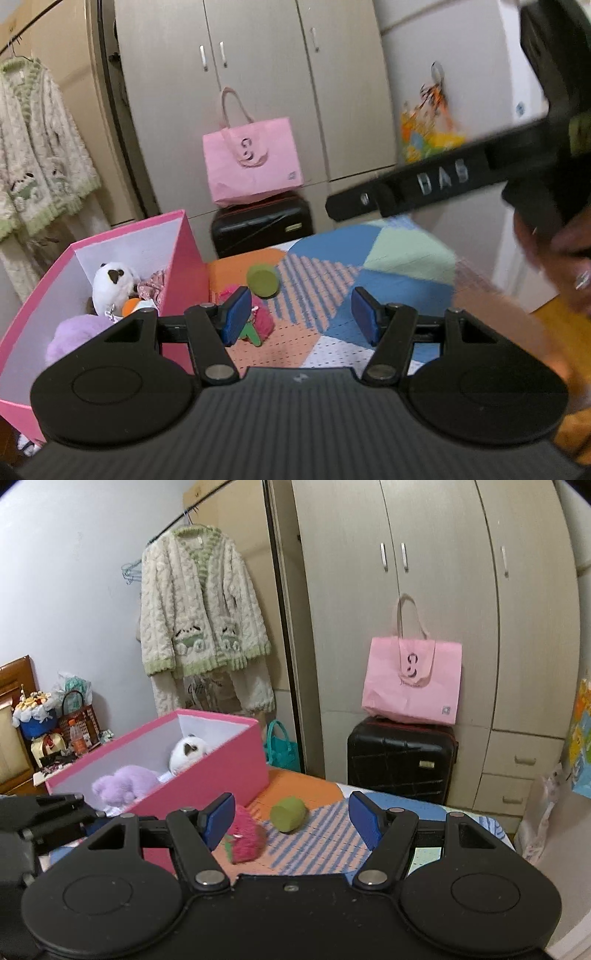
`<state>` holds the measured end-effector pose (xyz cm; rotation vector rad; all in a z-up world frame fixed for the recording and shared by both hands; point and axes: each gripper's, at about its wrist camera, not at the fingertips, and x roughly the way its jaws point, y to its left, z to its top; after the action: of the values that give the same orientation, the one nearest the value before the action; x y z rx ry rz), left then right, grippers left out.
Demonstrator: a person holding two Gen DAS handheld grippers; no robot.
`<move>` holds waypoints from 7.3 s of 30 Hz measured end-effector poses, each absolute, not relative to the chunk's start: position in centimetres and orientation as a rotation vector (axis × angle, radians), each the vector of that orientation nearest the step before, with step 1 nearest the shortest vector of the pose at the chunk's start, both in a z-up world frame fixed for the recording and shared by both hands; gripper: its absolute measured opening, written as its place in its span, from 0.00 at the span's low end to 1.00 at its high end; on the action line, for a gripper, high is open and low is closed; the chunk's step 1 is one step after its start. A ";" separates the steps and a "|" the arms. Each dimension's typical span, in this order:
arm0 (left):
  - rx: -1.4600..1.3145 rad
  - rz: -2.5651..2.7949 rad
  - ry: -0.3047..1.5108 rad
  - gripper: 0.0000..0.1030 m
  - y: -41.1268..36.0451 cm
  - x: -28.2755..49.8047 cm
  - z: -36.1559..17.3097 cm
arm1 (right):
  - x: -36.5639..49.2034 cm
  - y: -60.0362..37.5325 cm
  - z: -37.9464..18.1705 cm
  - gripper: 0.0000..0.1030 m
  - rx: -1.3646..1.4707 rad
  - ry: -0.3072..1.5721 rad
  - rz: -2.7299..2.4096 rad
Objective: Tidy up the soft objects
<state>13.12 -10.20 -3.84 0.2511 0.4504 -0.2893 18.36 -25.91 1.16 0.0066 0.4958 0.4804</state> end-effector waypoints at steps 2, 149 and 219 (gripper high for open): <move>0.259 -0.249 0.452 0.57 -11.2 14.2 -5.0 | 19.6 -26.4 0.5 0.71 0.013 0.522 0.495; -0.021 -0.516 0.609 0.30 11.6 9.5 3.2 | 11.7 -11.8 4.0 0.47 -0.032 0.525 0.706; 0.015 -0.437 0.609 0.60 9.9 13.2 5.0 | 13.4 -12.7 5.2 0.77 -0.108 0.474 0.463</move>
<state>13.19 9.91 5.03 0.0151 0.6092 -0.4366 13.40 -12.74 5.22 -0.1079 0.4742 0.4629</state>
